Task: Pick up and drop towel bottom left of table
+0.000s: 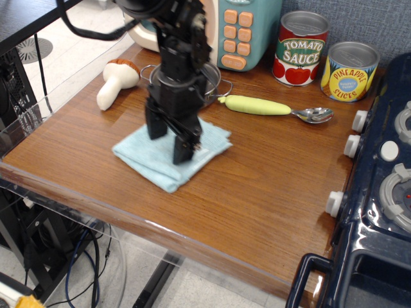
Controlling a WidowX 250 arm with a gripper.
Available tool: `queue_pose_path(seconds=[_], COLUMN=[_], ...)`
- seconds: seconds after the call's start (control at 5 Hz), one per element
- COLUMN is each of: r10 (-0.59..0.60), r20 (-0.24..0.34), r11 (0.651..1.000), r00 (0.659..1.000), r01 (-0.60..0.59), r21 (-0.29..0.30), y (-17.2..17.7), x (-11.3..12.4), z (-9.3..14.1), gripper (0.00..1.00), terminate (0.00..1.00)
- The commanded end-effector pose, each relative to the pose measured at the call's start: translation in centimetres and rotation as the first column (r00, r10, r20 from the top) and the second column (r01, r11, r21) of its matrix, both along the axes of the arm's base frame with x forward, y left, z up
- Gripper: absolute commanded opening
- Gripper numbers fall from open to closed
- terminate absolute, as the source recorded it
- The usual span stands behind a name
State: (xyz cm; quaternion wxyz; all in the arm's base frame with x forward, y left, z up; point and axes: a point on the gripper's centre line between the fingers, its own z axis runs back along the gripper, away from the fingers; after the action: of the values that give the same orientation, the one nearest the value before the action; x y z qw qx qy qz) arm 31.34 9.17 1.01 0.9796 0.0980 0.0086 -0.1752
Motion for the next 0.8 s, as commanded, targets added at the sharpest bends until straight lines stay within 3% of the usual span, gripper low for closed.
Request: queue_pose_path(seconds=[0.0,0.4,0.6], r10=[0.134,0.258,0.263], r20=[-0.053,-0.075,-0.078], r11=[0.991,0.966,0.965], r00=[0.99,0.963,0.962], r01=[-0.133,-0.255,-0.262], r21=[0.029,0.047,0.028], y=[7.3,11.8,12.0], x=[-3.2,-3.9,-3.9], z=[-0.4,0.2,0.4], gripper=[1.0,1.0,1.0], terminate=[0.0,0.0,0.0])
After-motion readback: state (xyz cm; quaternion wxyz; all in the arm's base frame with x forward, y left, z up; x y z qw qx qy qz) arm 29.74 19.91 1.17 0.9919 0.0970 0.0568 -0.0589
